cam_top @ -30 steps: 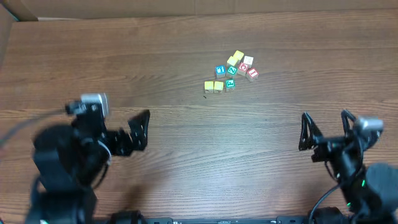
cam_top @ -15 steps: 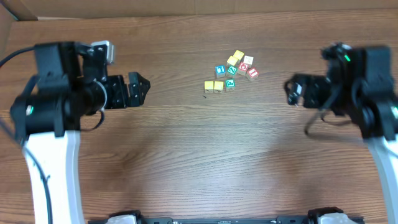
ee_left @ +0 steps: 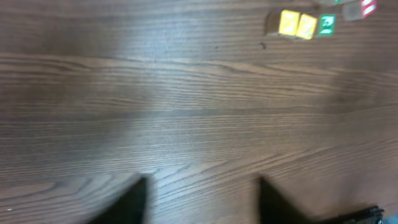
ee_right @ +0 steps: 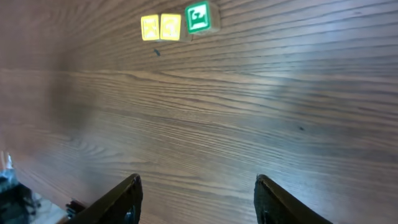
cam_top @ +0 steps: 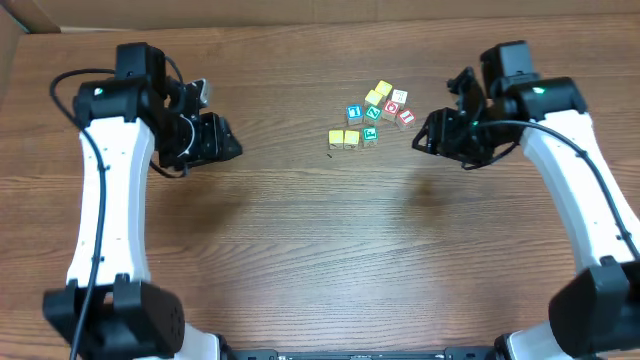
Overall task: Flip 4 blocks
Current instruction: 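Raise both arms and move the right gripper over the block cluster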
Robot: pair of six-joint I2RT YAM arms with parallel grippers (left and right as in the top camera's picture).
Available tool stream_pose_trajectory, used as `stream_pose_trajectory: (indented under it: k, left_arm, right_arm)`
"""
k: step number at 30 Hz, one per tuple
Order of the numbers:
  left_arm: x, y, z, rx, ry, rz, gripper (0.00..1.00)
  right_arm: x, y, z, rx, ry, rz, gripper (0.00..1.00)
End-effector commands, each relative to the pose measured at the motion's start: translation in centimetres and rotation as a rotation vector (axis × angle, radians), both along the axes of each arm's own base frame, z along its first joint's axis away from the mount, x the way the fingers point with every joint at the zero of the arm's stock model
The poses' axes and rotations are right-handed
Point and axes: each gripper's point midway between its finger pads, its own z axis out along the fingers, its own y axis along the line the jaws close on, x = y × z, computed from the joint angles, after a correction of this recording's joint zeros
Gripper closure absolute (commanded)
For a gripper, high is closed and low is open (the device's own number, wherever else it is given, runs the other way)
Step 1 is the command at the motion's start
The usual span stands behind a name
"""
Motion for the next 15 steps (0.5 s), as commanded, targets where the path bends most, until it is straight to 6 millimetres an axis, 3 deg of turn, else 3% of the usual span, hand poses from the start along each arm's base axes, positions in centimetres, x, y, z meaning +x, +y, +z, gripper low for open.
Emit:
stream_pose_trajectory:
  k: [1, 5, 9, 11, 13, 15]
  left_arm:
    - [0.6, -0.4, -1.3, -0.023, 0.041, -0.019, 0.96]
    - [0.7, -0.2, -2.3, -0.019, 0.077, -0.015, 0.96]
    - [1.1, 0.5, -2.5, 0.03, 0.079, 0.033, 0.95]
    - [1.3, 0.9, -2.7, 0.058, 0.075, 0.053, 0.65]
    - [1.6, 1.1, -2.7, 0.083, 0.064, 0.06, 0.0]
    - [2.0, 0.9, -2.7, 0.087, 0.05, 0.054, 0.0]
  right_arm:
    - [1.0, 1.7, -1.5, -0.066, -0.011, 0.031, 0.35]
    - [2.1, 2.6, -3.5, -0.178, -0.034, 0.004, 0.29]
    - [3.7, 3.7, -4.3, -0.251, -0.104, -0.021, 0.26]
    - [4.5, 4.5, -4.4, -0.267, -0.145, -0.022, 0.26]
    - [5.3, 4.9, -4.6, -0.284, -0.179, -0.039, 0.26]
    - [6.0, 5.2, -4.7, -0.296, -0.204, -0.071, 0.26]
